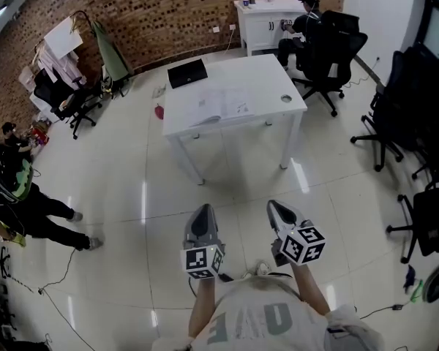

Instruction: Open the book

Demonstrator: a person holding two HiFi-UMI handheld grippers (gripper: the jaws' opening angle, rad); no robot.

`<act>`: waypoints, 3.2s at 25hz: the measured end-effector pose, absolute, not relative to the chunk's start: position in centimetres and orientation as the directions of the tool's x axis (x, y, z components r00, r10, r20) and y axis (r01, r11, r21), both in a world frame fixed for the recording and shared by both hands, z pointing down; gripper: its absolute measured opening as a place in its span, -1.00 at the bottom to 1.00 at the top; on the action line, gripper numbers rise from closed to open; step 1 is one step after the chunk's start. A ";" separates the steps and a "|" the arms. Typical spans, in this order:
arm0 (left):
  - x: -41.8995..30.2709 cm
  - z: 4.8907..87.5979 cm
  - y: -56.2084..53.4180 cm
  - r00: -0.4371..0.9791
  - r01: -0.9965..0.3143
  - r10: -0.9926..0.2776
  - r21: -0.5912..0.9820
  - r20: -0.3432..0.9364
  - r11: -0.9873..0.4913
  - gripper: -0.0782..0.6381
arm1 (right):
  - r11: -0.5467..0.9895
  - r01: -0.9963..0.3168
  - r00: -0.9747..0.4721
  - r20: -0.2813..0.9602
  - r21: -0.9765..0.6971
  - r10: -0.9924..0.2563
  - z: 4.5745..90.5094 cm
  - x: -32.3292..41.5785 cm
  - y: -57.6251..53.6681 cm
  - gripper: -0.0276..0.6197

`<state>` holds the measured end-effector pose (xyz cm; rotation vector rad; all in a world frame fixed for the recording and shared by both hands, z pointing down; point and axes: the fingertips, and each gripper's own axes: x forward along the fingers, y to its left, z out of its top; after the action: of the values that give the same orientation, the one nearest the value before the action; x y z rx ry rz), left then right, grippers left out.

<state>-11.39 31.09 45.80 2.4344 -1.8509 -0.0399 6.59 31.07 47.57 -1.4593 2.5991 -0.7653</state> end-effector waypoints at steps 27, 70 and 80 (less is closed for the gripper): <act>-8.6 50.8 19.4 0.223 -0.959 -0.974 0.187 0.038 -0.212 -0.73 | 0.404 -0.787 -0.564 0.281 -0.467 -0.776 54.0 12.0 19.6 -0.90; -8.9 53.0 -25.6 0.343 -0.930 -0.923 0.200 0.173 -0.308 -0.73 | 0.362 -0.842 -0.534 0.530 -0.399 -0.659 62.2 4.5 -27.5 -0.26; -10.1 55.4 -26.2 0.332 -0.935 -0.912 0.211 0.239 -0.285 -0.73 | 0.237 -0.907 -0.421 0.705 -0.349 -0.570 69.5 5.8 -27.8 -0.44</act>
<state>-10.09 -26.16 55.45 2.2910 -1.6500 0.1021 5.79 -27.82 69.52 -1.8045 2.7785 -1.3873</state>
